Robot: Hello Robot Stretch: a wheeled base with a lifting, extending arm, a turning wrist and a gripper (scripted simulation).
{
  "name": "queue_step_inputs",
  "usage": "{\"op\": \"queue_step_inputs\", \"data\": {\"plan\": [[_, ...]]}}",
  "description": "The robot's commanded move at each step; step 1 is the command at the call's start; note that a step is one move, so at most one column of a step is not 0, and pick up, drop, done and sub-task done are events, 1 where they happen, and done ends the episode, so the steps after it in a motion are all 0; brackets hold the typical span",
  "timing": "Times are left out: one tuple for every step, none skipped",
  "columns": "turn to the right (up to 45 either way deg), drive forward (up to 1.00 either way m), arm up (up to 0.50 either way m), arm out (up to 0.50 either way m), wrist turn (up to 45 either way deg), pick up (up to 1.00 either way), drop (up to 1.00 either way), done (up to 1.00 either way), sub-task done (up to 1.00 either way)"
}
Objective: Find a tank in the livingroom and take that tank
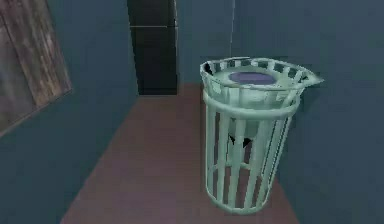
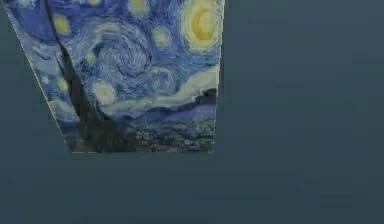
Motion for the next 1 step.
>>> {"op": "queue_step_inputs", "data": {"plan": [[-45.0,0.00,0.00,0.00,0.0,0.00,0.00,0.00,0.00]]}}
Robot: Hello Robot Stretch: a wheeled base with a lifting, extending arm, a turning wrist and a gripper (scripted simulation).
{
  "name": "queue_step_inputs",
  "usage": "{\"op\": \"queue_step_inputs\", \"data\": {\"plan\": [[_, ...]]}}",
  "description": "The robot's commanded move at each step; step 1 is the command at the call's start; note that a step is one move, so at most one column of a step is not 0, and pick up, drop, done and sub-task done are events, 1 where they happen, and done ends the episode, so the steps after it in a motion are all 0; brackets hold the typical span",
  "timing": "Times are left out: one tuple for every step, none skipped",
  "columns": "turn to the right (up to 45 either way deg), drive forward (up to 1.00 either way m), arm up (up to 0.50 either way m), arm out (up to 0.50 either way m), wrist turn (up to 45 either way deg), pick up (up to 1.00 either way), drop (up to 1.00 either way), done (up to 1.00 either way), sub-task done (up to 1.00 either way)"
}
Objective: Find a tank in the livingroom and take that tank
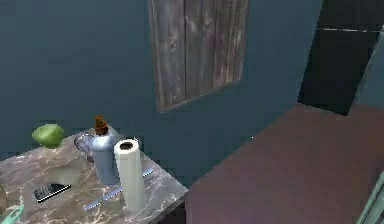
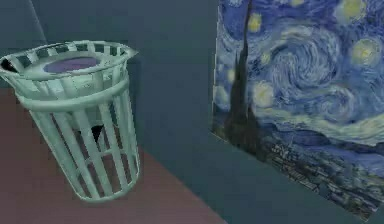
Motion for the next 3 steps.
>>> {"op": "queue_step_inputs", "data": {"plan": [[-45.0,0.00,0.00,0.00,0.0,0.00,0.00,0.00,0.00],[-45.0,0.00,0.00,0.00,0.0,0.00,0.00,0.00,0.00],[-42.0,0.00,0.00,0.00,0.0,0.00,0.00,0.00,0.00]]}}
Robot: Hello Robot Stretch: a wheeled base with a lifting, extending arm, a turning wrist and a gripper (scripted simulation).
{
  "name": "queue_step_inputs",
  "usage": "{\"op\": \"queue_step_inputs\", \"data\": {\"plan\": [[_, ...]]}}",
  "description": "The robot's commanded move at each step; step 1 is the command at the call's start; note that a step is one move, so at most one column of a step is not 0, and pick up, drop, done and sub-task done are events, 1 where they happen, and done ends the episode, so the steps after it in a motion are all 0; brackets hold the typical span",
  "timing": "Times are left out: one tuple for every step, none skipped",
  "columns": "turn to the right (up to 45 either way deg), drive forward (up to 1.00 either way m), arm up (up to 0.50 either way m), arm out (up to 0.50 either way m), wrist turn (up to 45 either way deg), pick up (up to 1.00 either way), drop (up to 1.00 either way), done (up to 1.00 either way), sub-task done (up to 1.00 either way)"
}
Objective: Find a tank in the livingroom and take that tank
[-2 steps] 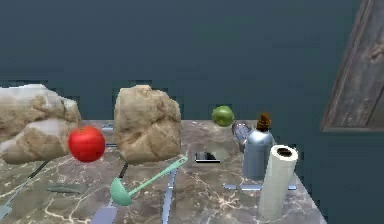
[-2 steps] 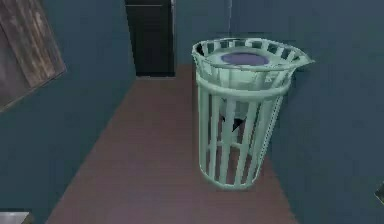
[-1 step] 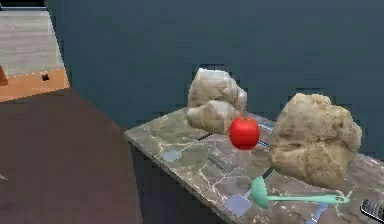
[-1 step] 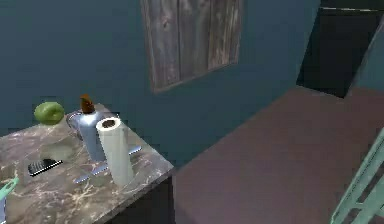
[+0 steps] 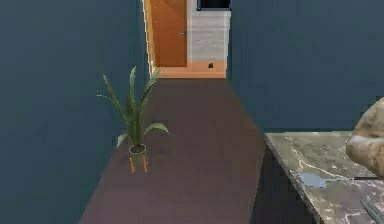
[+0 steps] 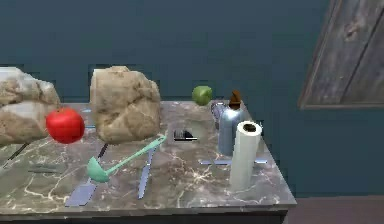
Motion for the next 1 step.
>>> {"op": "queue_step_inputs", "data": {"plan": [[0.0,0.90,0.00,0.00,0.0,0.00,0.00,0.00,0.00]]}}
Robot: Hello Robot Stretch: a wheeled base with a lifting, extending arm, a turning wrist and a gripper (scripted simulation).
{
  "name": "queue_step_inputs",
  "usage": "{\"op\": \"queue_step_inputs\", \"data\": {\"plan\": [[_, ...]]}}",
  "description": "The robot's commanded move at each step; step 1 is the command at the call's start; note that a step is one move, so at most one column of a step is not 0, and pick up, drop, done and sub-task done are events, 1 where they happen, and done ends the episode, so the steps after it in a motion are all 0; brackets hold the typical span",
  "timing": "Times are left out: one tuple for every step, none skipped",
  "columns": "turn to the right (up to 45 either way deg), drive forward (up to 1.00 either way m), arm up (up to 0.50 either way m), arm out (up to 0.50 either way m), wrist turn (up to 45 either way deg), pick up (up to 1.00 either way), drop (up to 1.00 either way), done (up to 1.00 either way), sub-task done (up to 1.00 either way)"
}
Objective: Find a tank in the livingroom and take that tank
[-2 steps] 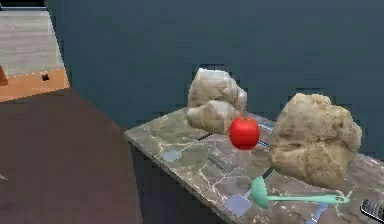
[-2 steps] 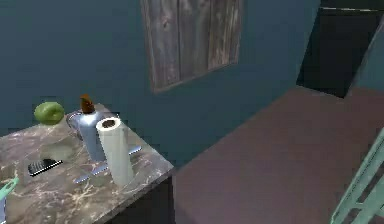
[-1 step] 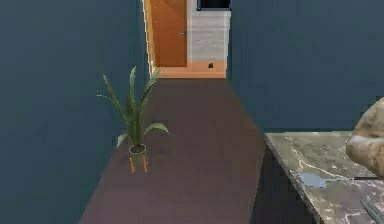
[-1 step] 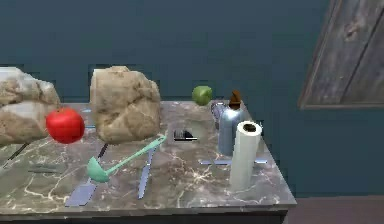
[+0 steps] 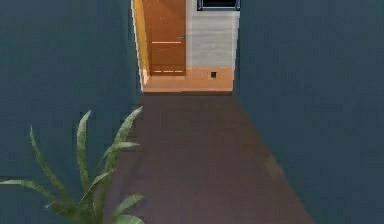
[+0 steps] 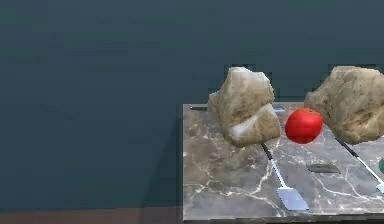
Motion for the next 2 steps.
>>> {"op": "queue_step_inputs", "data": {"plan": [[9.0,0.00,0.00,0.00,0.0,0.00,0.00,0.00,0.00],[0.0,1.00,0.00,0.00,0.0,0.00,0.00,0.00,0.00]]}}
